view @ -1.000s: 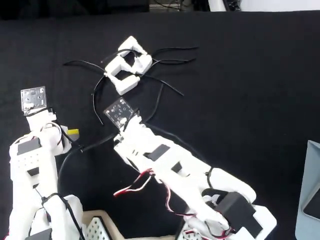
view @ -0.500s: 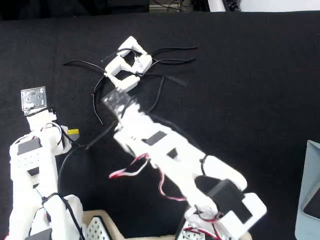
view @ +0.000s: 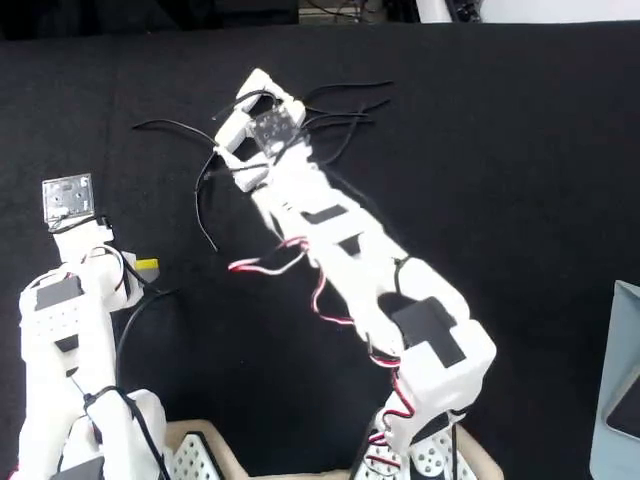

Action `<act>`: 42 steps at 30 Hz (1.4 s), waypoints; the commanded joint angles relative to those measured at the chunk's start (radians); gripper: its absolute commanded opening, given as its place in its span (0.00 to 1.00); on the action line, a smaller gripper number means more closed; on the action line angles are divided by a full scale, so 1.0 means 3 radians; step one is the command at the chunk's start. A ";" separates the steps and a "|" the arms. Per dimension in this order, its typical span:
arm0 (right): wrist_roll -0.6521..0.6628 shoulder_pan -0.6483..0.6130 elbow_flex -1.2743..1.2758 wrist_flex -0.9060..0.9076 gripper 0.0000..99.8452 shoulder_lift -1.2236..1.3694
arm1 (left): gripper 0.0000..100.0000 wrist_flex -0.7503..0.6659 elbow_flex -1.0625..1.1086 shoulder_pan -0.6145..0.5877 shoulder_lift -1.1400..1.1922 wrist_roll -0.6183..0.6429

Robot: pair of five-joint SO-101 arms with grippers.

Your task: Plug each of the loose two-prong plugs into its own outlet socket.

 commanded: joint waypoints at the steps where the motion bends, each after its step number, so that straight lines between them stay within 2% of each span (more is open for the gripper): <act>1: 0.0010 -0.0005 -0.0222 0.0430 0.18 -0.0355 | 0.32 -0.0051 -0.0013 -0.0028 -0.0046 0.0010; 7: 0.0005 -0.0020 -0.0192 0.1238 0.01 -0.1276 | 0.32 -0.0230 0.0064 -0.0028 -0.0051 0.0031; 11: 0.0005 -0.0010 -0.0074 0.1887 0.01 -0.1880 | 0.32 -0.0465 0.0212 -0.0018 -0.0082 0.0036; 13: 0.0000 -0.0010 0.0105 0.2051 0.01 -0.2202 | 0.27 -0.0476 0.0207 -0.0008 -0.0082 0.0036; 18: -0.0189 -0.0010 0.0867 0.2107 0.01 -0.3071 | 0.02 -0.0460 0.0187 0.0054 -0.0199 0.0036; 20: -0.0240 -0.0010 0.1204 0.2107 0.01 -0.3414 | 0.05 -0.0394 0.0243 0.0115 -0.0343 0.0036; 22: -0.0292 0.0010 0.1511 0.2107 0.01 -0.3757 | 0.04 -0.0373 0.0340 0.0182 -0.0563 0.0036; 26: -0.0409 0.0312 0.1921 0.2087 0.01 -0.4289 | 0.03 -0.0394 0.0678 0.0361 -0.1212 0.0036; 35: -0.0511 0.0742 0.2570 0.2066 0.02 -0.4662 | 0.03 -0.0358 0.1516 0.0790 -0.2803 0.0036; 38: -0.0685 0.0752 0.2836 0.1959 0.01 -0.4856 | 0.03 -0.0082 0.1609 0.0877 -0.3202 0.0036; 42: -0.0696 0.0752 0.3261 0.1811 0.01 -0.5281 | 0.03 0.0404 0.1670 0.1036 -0.3682 0.0015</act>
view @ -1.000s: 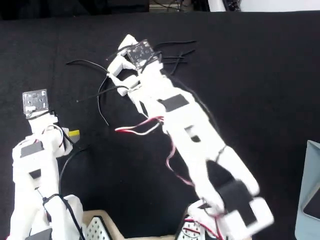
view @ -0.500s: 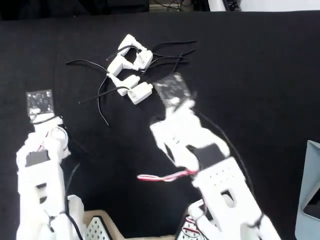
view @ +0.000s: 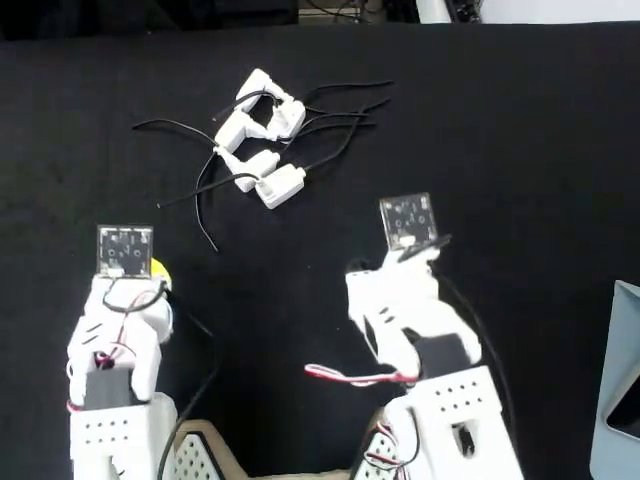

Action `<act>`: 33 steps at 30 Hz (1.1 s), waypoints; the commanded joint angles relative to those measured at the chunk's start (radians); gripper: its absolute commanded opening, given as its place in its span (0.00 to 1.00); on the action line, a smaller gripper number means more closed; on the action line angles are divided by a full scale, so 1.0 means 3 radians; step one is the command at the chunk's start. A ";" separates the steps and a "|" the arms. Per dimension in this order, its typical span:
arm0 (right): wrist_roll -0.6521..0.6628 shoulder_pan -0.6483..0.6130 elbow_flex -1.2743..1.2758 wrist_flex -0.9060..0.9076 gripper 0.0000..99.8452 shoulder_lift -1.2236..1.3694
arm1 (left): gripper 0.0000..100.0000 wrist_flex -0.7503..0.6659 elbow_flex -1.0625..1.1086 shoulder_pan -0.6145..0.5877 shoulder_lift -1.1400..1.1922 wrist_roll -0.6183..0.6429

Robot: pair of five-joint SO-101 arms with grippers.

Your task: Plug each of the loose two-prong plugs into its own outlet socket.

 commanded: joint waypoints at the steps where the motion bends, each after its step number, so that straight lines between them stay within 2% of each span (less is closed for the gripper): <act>1: -0.0036 0.0046 0.0263 -0.0118 0.01 -0.0407 | 0.03 0.0465 0.0054 0.0197 -0.0552 0.0015; 7: -0.0026 0.0046 0.0775 -0.0072 0.01 -0.1194 | 0.03 0.0506 0.0100 0.0248 -0.0542 0.0010; 16: -0.0046 0.0046 0.0862 0.0849 0.02 -0.2007 | 0.03 0.0537 0.0279 0.0248 -0.0542 0.0031; 21: -0.0046 0.0046 0.0857 0.1125 0.02 -0.2059 | 0.03 0.0552 0.0279 0.0222 -0.0532 0.0031; 26: -0.0026 0.0046 0.0857 0.1683 0.01 -0.2038 | 0.03 0.1028 0.0279 0.0233 -0.0557 0.0020; 33: -0.0026 0.0041 0.0857 0.1652 0.01 -0.2033 | 0.03 0.1509 0.0279 0.0243 -0.0557 0.0031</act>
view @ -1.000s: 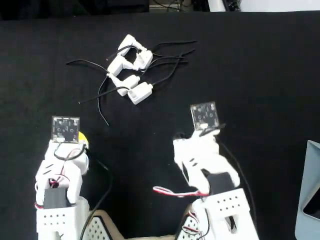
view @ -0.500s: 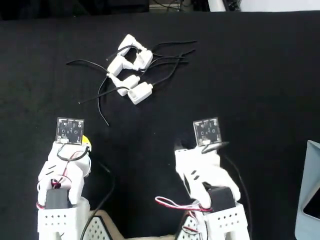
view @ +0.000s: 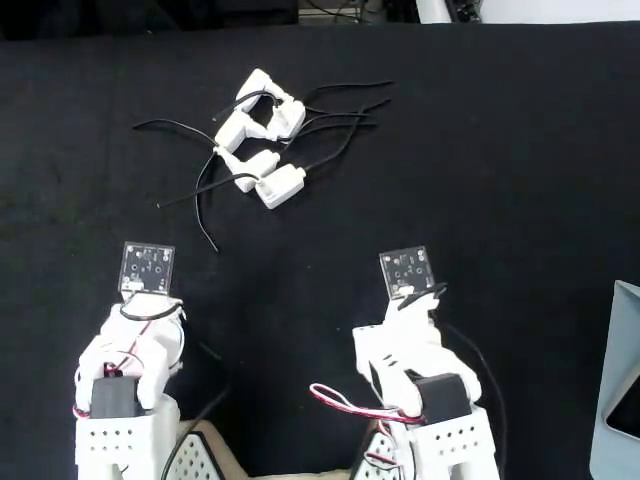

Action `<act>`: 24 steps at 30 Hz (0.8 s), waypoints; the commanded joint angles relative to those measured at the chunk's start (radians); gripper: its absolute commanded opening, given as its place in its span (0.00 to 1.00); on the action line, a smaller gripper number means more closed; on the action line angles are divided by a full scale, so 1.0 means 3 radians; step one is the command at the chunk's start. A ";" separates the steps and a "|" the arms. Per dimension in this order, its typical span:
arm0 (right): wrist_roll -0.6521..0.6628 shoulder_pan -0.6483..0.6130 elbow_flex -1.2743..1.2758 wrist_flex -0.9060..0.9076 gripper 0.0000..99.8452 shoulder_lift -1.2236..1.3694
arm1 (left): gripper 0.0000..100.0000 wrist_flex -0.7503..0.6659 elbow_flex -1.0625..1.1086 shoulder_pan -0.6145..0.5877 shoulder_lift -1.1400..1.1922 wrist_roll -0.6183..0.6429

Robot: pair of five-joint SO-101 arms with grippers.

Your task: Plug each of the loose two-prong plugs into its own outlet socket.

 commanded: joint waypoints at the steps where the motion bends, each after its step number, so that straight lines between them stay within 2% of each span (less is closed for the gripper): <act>1: -0.0020 0.0036 -0.0023 0.0020 0.01 -0.0248 | 0.03 0.0332 0.0059 0.0023 -0.0015 0.0031; 4: -0.0020 0.0036 -0.0023 0.0020 0.01 -0.0248 | 0.03 0.0496 0.0059 0.0013 -0.0015 0.0020; 24: -0.0020 0.0036 -0.0023 0.0020 0.01 -0.0248 | 0.03 0.0491 0.0059 0.0008 -0.0015 0.0020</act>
